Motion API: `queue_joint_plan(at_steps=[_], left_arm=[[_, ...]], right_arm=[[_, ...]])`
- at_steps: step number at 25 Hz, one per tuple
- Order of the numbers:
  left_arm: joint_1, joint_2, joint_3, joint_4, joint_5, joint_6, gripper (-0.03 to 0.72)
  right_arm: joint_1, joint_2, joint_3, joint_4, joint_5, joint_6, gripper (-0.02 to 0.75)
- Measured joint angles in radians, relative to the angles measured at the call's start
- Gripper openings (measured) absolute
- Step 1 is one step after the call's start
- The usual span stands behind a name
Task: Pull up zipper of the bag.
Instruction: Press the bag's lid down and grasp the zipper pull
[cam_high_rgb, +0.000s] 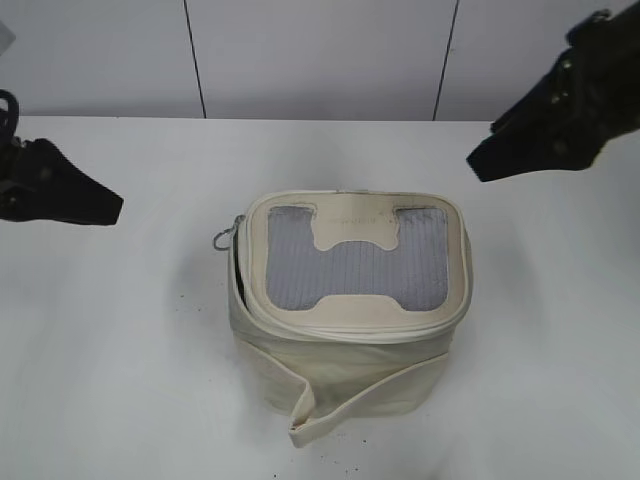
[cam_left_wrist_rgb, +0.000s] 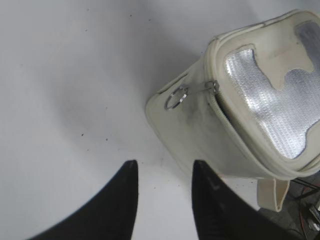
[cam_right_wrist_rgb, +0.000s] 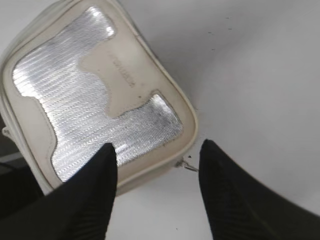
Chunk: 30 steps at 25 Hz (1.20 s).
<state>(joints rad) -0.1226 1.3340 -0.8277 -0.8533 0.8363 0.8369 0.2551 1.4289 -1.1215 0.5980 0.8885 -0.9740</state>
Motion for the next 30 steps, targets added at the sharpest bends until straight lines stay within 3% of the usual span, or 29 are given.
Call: queue_joint_plan(at_steps=[3,8,12,17,30], left_arm=[[0.000,0.057,-0.072,-0.012,0.057,0.054,0.321],[0.000,0.120,-0.157,-0.016,0.125,0.147,0.337],[0.000,0.169,-0.195,-0.004,0.133,0.177,0.337],[0.000,0.215,-0.205,0.004,0.133,0.180,0.337],[0.000,0.219,-0.206,-0.013,0.108,0.180,0.337]], right_arm=[[0.055,0.159,-0.145,0.000,0.130,-0.038,0.417],[0.163,0.374,-0.406,-0.020,0.270,-0.046,0.417],[0.234,0.506,-0.591,-0.071,0.314,-0.015,0.417],[0.265,0.633,-0.767,-0.082,0.315,0.038,0.416],[0.289,0.698,-0.743,-0.090,0.317,0.098,0.388]])
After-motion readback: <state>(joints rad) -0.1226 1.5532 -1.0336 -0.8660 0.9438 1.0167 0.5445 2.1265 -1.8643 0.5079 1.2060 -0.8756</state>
